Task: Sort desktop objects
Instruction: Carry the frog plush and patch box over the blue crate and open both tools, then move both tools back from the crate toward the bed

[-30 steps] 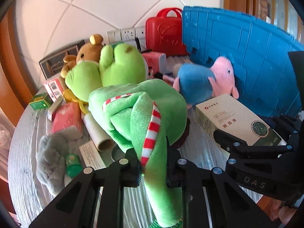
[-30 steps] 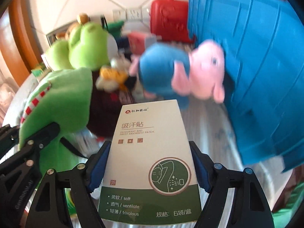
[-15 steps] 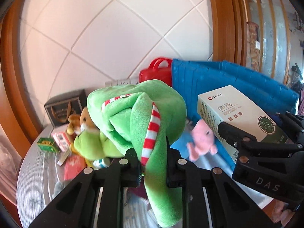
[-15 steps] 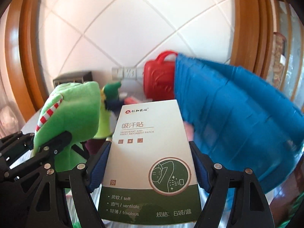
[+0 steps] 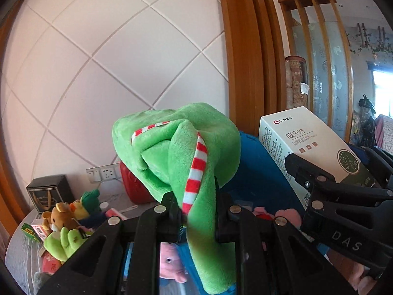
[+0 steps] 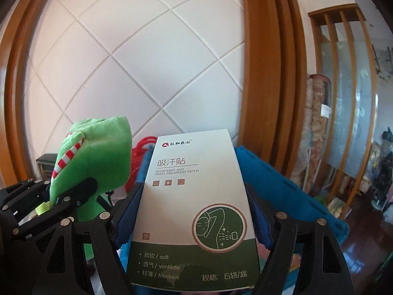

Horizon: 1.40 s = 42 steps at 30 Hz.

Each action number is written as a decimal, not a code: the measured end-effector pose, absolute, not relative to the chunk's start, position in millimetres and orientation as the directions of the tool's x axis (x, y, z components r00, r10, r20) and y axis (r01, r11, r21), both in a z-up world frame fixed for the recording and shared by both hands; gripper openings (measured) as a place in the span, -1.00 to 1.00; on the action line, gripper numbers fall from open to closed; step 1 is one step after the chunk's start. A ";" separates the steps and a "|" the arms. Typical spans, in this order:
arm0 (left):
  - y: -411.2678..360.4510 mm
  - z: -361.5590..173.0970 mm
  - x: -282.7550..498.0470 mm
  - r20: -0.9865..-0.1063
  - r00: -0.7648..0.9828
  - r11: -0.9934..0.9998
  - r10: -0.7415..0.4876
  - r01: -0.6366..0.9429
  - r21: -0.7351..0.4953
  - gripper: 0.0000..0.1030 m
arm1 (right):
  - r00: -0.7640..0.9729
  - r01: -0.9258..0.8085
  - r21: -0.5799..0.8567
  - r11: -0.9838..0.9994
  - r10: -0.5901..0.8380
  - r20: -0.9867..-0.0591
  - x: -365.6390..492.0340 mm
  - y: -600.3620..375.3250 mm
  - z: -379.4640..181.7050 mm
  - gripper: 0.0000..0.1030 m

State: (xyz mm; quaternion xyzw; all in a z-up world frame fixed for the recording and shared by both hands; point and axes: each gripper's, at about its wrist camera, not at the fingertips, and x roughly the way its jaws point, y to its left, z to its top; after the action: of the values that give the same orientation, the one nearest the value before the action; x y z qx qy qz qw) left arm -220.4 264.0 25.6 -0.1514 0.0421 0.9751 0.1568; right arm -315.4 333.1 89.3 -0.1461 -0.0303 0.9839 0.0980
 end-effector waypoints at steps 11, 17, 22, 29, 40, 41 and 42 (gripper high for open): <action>350.4 8.5 -225.8 -0.405 -0.872 -0.939 0.275 -0.335 0.084 -0.65 | -0.896 -0.246 -0.108 -0.963 0.269 -0.353 -341.4 430.9 57.0 0.55; 346.5 2.2 -219.1 -0.410 -0.880 -0.951 0.240 -0.297 0.081 0.68 | -0.897 -0.291 -0.122 -0.949 0.315 -0.311 -339.7 442.5 60.3 0.99; 327.1 6.4 -213.2 -0.400 -0.890 -0.962 0.219 -0.265 0.062 0.86 | -0.900 -0.291 -0.089 -0.953 0.304 -0.313 -335.3 440.6 58.2 1.00; 283.1 9.6 -193.6 -0.411 -0.889 -0.967 0.203 -0.247 0.056 0.86 | -0.907 -0.242 -0.081 -0.967 0.255 -0.334 -328.5 411.9 57.2 1.00; 162.6 11.2 -141.7 -0.411 -0.903 -0.988 0.124 -0.152 0.035 0.92 | -0.911 -0.172 -0.100 -0.980 0.197 -0.363 -288.8 299.3 54.4 1.00; 151.0 11.6 -137.2 -0.412 -0.904 -0.990 0.116 -0.140 0.029 0.92 | -0.909 -0.168 -0.106 -0.980 0.196 -0.368 -285.0 288.2 53.4 1.00; 138.5 11.8 -132.1 -0.411 -0.905 -0.991 0.112 -0.133 0.023 0.92 | -0.909 -0.165 -0.110 -0.980 0.194 -0.370 -281.1 277.7 52.4 1.00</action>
State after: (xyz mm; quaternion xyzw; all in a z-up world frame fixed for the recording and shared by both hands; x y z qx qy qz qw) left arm -132.1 138.5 11.8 -0.2088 0.0250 0.9756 0.0629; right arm -281.1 277.7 52.4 -0.1930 -0.0381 0.9761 0.0920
